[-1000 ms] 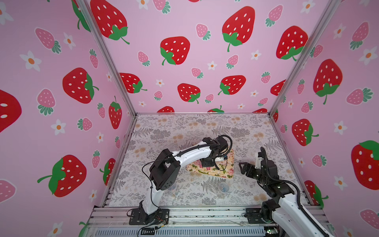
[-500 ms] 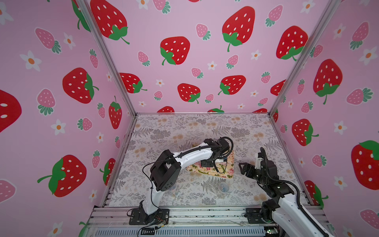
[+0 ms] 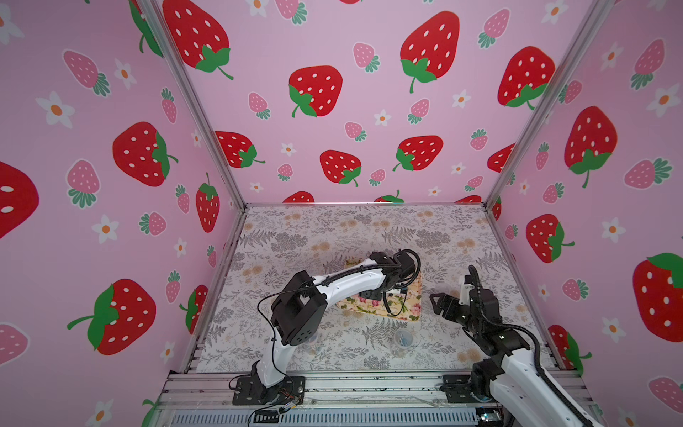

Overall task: Pour the candies out of the jar
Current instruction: 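Pour the candies out of the jar onto the tray.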

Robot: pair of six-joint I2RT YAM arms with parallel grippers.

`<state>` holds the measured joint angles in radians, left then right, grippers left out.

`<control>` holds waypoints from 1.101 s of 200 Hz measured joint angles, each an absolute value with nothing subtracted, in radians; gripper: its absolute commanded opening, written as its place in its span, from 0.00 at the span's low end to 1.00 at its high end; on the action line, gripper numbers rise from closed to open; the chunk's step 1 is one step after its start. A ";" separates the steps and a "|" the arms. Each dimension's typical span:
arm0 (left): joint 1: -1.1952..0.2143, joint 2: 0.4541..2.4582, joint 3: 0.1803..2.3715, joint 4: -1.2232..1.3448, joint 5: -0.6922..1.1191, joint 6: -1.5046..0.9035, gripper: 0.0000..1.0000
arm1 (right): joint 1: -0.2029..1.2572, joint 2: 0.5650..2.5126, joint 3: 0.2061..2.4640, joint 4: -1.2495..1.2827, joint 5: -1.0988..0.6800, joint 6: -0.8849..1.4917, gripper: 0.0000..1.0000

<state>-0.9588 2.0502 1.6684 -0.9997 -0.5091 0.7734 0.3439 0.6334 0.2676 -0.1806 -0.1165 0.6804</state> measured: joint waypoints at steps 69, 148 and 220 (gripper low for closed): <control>-0.965 2.026 1.628 -0.976 -0.551 0.816 0.51 | 0.344 0.633 0.262 -0.181 -0.117 0.681 0.85; -0.966 2.022 1.603 -0.960 -0.577 0.832 0.51 | 0.344 0.628 0.255 -0.181 -0.117 0.685 0.85; -0.991 2.030 1.595 -0.954 -0.576 0.834 0.52 | 0.344 0.627 0.255 -0.181 -0.117 0.685 0.85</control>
<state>-0.9913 2.0296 1.5951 -0.9543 -0.5762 0.8337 0.3439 0.6270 0.2550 -0.1810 -0.1169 0.6853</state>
